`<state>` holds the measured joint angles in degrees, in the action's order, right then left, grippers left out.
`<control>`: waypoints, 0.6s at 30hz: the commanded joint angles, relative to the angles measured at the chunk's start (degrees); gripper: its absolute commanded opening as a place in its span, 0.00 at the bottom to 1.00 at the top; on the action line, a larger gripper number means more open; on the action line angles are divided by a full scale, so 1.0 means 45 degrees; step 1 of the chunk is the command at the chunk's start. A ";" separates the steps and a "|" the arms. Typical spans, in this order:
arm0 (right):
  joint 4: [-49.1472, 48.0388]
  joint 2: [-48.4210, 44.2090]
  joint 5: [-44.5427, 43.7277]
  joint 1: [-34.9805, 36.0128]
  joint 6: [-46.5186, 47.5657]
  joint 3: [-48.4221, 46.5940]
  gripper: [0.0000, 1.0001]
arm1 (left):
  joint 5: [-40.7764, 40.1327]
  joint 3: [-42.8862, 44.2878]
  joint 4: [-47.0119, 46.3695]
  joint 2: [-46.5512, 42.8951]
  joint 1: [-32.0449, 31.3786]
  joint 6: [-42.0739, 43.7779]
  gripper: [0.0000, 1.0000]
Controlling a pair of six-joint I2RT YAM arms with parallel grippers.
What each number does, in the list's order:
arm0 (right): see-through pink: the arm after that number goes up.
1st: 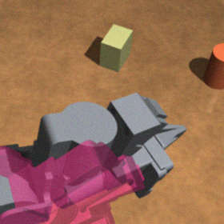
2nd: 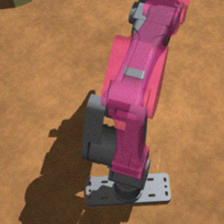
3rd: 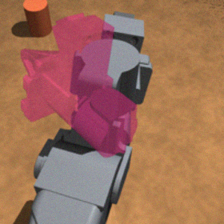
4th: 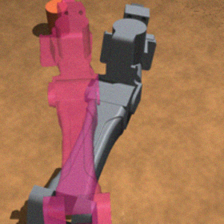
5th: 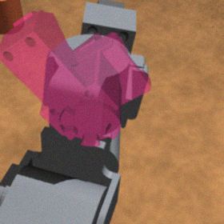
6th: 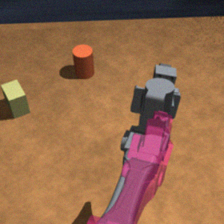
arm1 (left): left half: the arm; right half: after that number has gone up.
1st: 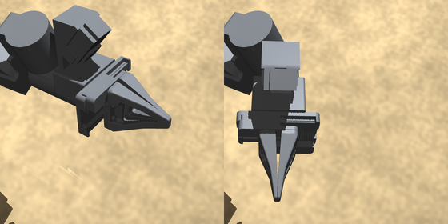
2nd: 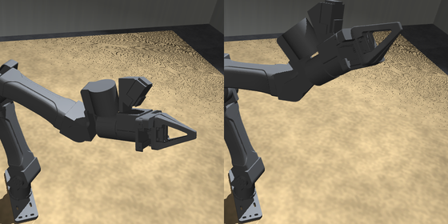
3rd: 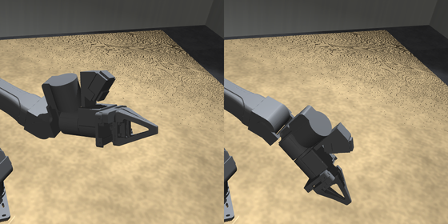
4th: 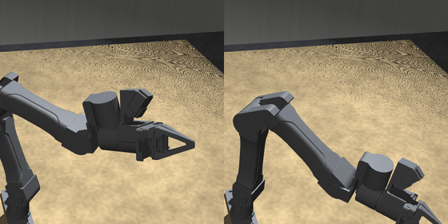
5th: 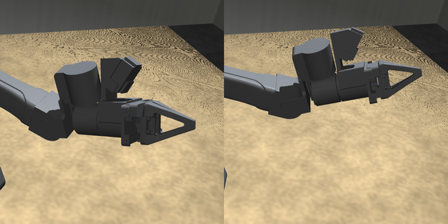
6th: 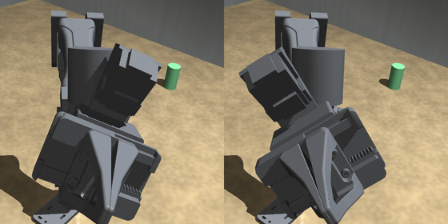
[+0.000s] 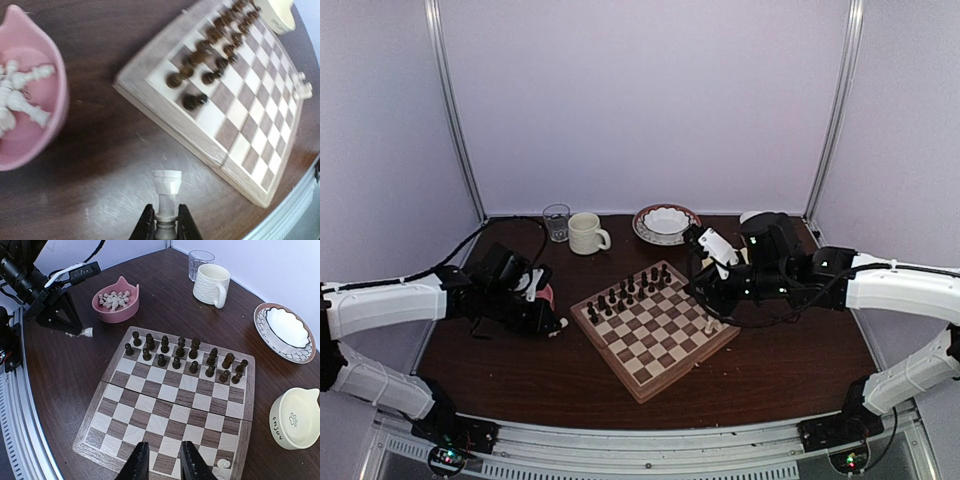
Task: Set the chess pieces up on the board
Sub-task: Pass from the left arm to the right
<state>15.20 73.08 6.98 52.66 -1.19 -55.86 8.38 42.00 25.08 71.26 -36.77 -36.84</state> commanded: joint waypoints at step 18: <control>-0.5114 -0.0030 -0.0872 0.3976 0.5780 0.2832 0.56 | 0.5069 0.0485 -0.2945 0.1395 -0.3077 0.0784 0.00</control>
<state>3.68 72.99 8.99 69.25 16.64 -48.75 28.23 40.56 15.38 75.05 -48.71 -34.68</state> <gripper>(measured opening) 0.528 0.134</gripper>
